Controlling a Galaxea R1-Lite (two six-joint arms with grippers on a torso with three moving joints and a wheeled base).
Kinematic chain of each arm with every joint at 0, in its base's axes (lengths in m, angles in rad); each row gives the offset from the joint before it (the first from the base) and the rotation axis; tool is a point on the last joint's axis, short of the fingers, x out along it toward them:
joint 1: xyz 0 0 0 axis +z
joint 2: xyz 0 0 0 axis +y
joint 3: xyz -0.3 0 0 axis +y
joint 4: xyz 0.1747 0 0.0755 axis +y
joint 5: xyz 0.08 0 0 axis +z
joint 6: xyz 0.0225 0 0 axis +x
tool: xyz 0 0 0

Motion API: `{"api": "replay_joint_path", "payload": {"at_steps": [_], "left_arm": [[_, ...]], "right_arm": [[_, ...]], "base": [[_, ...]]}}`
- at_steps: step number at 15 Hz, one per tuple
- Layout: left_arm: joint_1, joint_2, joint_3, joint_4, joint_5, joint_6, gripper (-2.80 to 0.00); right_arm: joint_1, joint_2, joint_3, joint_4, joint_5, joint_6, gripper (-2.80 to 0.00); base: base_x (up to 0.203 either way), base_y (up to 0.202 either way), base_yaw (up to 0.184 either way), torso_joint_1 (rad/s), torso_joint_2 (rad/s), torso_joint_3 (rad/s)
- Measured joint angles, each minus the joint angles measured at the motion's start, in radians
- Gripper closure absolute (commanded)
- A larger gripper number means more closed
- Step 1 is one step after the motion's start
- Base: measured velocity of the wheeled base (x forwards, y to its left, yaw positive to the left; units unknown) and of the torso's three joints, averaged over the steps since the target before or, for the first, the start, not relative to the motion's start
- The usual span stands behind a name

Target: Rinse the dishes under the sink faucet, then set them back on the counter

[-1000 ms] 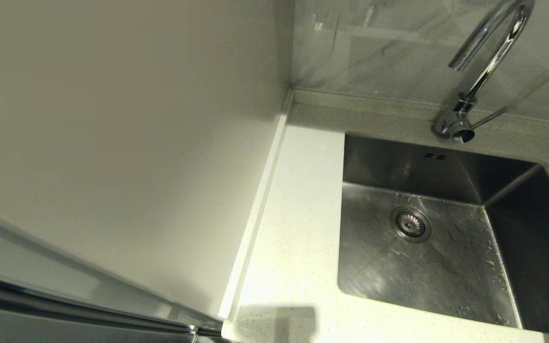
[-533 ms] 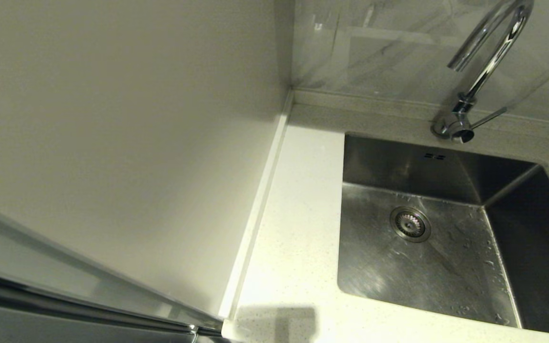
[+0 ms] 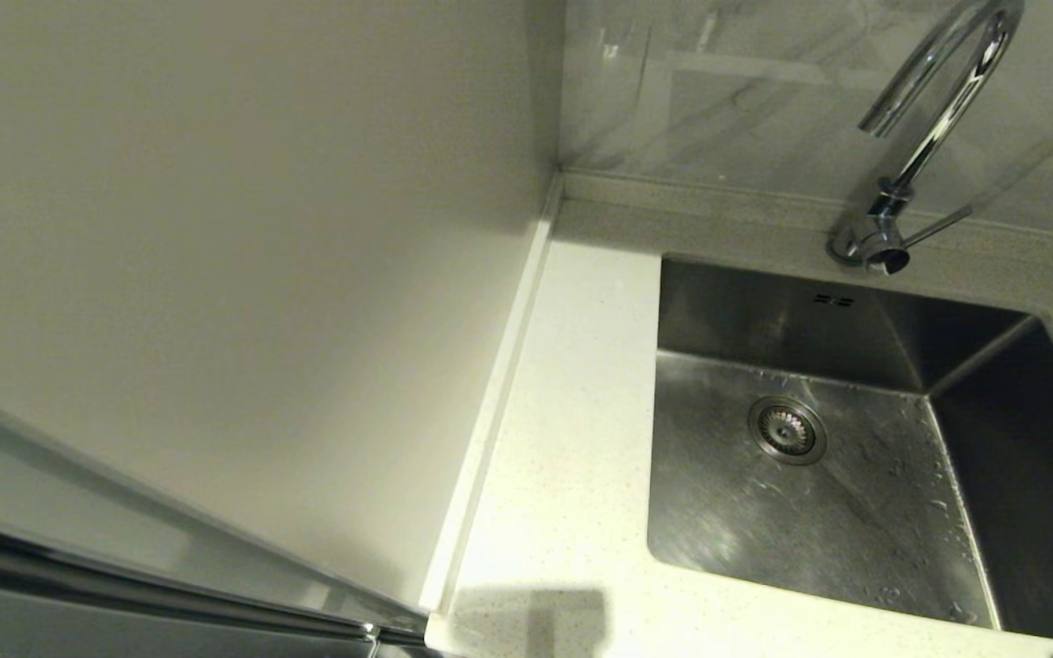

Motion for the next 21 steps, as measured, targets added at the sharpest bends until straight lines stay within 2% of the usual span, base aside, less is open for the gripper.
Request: {"api": "replay_joint_path", "payload": {"at_steps": [4, 5, 7, 9, 21], "left_arm": [[0.000, 0.000, 0.000, 0.000, 0.000, 0.000, 0.00], [0.000, 0.000, 0.000, 0.000, 0.000, 0.000, 0.00], [0.000, 0.000, 0.000, 0.000, 0.000, 0.000, 0.00], [0.000, 0.000, 0.000, 0.000, 0.000, 0.000, 0.00], [0.000, 0.000, 0.000, 0.000, 0.000, 0.000, 0.00]], "right_arm": [[0.000, 0.000, 0.176, 0.025, -0.006, 0.041, 0.00], [0.000, 0.000, 0.202, 0.073, -0.001, 0.056, 0.00], [-0.001, 0.000, 0.220, 0.206, 0.066, 0.119, 0.00], [0.000, 0.000, 0.207, 0.321, 0.101, 0.136, 0.00], [-0.001, 0.000, 0.198, 0.343, 0.097, 0.156, 0.00]], "base": [[0.000, 0.000, 0.000, 0.000, 0.00, 0.000], [0.000, 0.000, 0.000, 0.000, 0.00, 0.000], [0.000, 0.000, 0.000, 0.000, 0.00, 0.000], [0.000, 0.000, 0.000, 0.000, 0.00, 0.000], [0.000, 0.000, 0.000, 0.000, 0.00, 0.000]]}}
